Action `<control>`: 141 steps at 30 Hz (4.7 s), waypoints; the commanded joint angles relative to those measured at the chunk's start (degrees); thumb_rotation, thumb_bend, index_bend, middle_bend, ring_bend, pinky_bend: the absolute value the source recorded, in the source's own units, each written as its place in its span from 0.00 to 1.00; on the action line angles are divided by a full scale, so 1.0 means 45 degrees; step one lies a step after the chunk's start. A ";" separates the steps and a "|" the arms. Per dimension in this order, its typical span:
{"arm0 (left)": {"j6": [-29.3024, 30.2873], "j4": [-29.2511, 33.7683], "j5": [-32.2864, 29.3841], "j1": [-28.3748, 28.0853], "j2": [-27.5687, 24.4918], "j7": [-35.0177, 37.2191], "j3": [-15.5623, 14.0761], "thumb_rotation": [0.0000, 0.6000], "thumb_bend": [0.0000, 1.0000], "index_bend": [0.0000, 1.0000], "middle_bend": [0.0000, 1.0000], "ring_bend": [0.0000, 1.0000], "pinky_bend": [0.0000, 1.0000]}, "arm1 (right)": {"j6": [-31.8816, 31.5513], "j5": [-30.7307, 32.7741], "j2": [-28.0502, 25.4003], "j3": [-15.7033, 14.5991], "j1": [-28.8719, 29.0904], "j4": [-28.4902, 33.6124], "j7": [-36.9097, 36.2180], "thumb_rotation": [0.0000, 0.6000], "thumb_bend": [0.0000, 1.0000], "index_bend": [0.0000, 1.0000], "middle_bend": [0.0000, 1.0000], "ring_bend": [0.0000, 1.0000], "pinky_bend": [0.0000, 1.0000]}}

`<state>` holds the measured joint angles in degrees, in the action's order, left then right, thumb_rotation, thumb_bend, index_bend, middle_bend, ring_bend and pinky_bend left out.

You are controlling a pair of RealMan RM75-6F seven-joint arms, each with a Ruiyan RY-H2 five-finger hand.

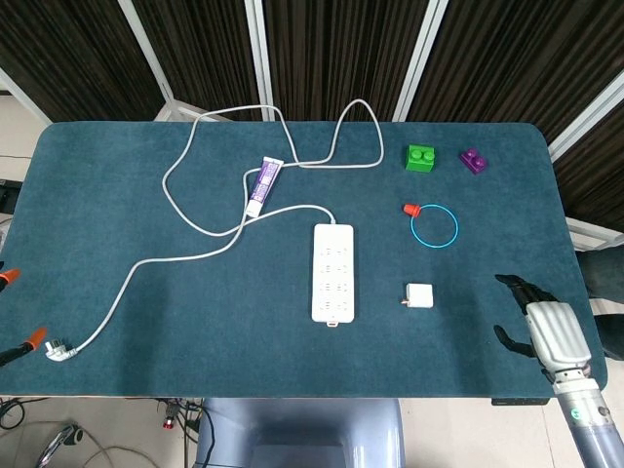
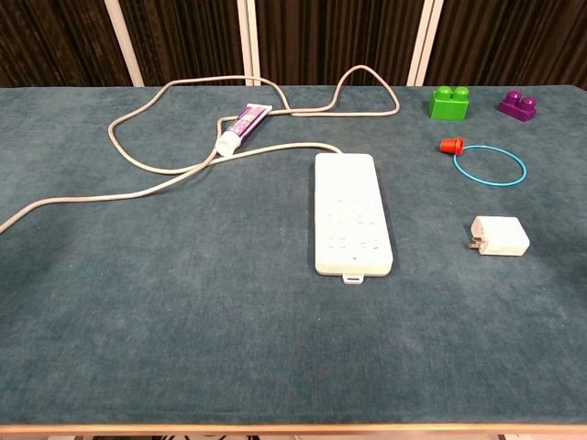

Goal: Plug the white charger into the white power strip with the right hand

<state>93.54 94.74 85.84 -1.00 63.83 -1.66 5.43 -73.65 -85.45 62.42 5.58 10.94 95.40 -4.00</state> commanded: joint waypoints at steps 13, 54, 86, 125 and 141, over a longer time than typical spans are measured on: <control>-0.0059 0.0034 0.0043 -0.0033 0.0076 -0.0220 -0.0041 1.00 0.13 0.20 0.09 0.03 0.09 | 0.4792 0.4268 0.0072 0.0607 0.3287 0.1502 0.3932 1.00 0.38 0.22 0.07 0.01 0.00; -0.0172 0.0005 -0.0057 -0.0092 0.0174 -0.0455 -0.0023 1.00 0.13 0.20 0.09 0.03 0.09 | 0.4115 0.8652 0.2970 -0.0156 0.5182 0.0283 0.7153 1.00 0.38 0.25 0.01 0.00 0.00; -0.0135 -0.0003 -0.0115 -0.0080 0.0180 -0.0487 0.0019 1.00 0.13 0.19 0.09 0.03 0.09 | 0.3722 0.8842 0.4896 0.0131 0.5530 -0.2048 0.6857 1.00 0.38 0.35 0.01 0.00 0.00; -0.0126 0.0066 -0.0320 -0.0048 0.0192 -0.0610 0.0104 1.00 0.13 0.19 0.09 0.03 0.09 | 0.3195 0.7741 0.2755 0.0057 0.4780 -0.0187 0.6085 1.00 0.38 0.32 0.01 0.00 0.00; -0.0118 0.0140 -0.0249 -0.0040 0.0215 -0.0673 0.0059 1.00 0.13 0.19 0.09 0.03 0.09 | 0.2875 0.5891 0.1706 -0.1123 0.3470 0.0892 0.4953 1.00 0.38 0.32 0.01 0.00 0.00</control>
<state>93.03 95.36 84.78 -1.18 64.82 -4.73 5.69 -60.89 -58.56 69.61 0.84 26.83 99.73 18.61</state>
